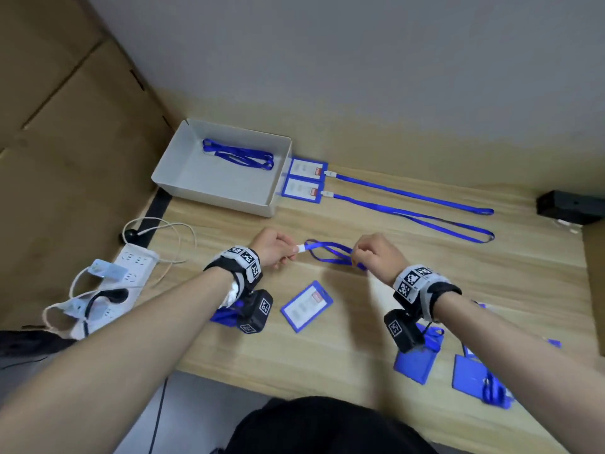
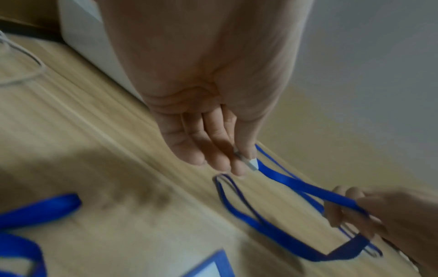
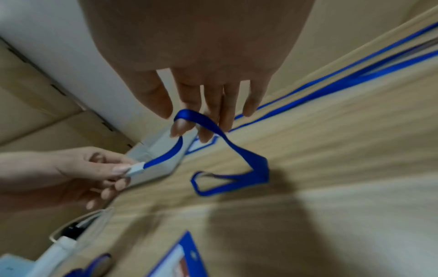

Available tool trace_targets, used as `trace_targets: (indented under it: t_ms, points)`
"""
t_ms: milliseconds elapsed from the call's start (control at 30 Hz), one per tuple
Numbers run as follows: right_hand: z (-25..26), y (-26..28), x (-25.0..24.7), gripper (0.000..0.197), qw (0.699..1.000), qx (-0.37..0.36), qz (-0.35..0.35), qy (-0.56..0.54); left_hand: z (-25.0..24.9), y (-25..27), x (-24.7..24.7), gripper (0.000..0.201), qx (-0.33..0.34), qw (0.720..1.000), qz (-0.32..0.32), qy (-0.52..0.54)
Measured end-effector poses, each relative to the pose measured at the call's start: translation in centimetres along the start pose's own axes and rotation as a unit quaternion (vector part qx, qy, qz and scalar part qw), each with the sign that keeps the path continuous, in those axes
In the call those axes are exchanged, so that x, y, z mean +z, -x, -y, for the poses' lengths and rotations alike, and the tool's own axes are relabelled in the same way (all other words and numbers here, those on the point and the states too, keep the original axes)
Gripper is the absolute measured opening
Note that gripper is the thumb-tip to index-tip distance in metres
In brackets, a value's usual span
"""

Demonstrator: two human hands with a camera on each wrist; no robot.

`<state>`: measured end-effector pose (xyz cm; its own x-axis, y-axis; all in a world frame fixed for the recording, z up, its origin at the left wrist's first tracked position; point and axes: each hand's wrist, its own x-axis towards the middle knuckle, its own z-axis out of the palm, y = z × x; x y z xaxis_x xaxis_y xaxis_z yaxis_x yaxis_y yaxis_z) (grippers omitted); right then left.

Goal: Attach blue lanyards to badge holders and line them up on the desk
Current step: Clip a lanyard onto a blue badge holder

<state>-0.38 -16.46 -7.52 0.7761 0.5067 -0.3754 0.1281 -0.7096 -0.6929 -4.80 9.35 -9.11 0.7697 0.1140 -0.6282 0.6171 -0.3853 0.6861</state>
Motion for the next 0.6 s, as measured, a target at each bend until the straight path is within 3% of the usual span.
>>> trace_targets:
  t_ms: [100,267,367,600]
  points:
    - [-5.4,0.8,0.7,0.048,0.997,0.044,0.004,0.063,0.2,-1.8,4.3,0.035,0.003,0.999,0.029,-0.018]
    - [-9.7,1.0,1.1,0.034,0.989,0.048,0.031,0.134,0.3,-5.0,7.5,0.073,0.014,0.991,0.021,-0.130]
    - [-11.1,0.4,1.2,0.025,0.990,0.029,0.039,0.136,-0.3,-6.9,7.9,0.057,0.000,0.983,0.001,-0.185]
    - [-11.4,-0.3,1.4,0.022,0.991,0.025,0.034,0.128,-0.4,-7.9,7.8,0.007,-0.031,0.980,-0.004,-0.197]
